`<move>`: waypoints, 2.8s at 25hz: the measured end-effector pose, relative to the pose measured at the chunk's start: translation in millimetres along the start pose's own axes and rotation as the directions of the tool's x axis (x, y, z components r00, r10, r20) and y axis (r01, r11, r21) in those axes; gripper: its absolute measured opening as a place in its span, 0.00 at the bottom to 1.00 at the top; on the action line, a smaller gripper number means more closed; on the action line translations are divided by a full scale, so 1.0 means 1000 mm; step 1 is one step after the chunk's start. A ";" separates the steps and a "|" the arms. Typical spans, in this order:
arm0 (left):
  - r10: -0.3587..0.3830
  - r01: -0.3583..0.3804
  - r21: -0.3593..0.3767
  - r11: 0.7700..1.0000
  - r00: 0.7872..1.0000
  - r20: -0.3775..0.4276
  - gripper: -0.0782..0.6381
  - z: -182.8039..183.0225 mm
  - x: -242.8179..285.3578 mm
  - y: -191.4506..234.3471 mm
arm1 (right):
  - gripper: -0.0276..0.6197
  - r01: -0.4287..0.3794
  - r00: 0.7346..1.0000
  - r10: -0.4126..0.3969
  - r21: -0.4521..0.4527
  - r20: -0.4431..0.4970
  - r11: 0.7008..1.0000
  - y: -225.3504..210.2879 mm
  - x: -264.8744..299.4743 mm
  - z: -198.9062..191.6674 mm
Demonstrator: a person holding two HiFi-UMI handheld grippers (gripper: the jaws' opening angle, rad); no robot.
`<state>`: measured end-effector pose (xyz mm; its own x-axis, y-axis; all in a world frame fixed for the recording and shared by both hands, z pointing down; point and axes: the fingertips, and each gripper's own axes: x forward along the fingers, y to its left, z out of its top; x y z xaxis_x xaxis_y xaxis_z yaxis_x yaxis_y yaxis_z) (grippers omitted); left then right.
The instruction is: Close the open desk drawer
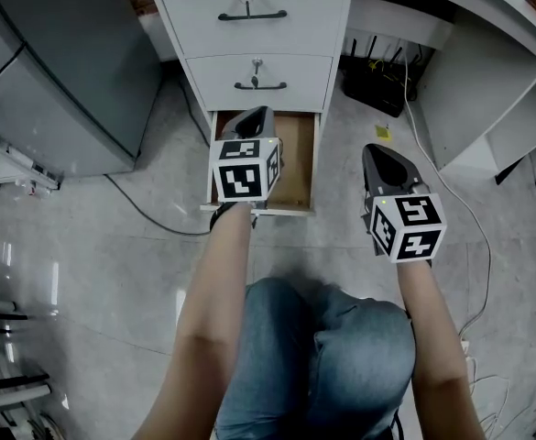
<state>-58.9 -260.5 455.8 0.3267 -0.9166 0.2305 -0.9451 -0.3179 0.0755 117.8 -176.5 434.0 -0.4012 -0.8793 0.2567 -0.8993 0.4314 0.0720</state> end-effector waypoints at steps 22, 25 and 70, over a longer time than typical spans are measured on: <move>-0.059 0.060 -0.002 0.998 0.987 -0.151 0.11 -0.125 -0.061 -0.011 | 0.04 -0.029 0.993 0.043 0.129 -0.107 0.991 0.026 -0.002 -0.082; -0.059 0.056 -0.017 0.998 0.980 -0.191 0.11 -0.147 -0.067 -0.011 | 0.04 -0.035 0.989 0.054 0.133 -0.139 0.990 0.029 -0.001 -0.098; 0.012 -0.094 -0.135 0.986 0.860 -0.510 0.22 -0.278 -0.074 0.003 | 0.04 -0.020 0.972 0.097 0.335 -0.215 0.942 0.036 0.006 -0.155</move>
<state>-87.0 -126.4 708.6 0.2676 -0.6682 0.6942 -0.9634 -0.1947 0.1840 109.8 -135.4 587.2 -0.4394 -0.7695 0.4634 -0.8976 0.3557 -0.2603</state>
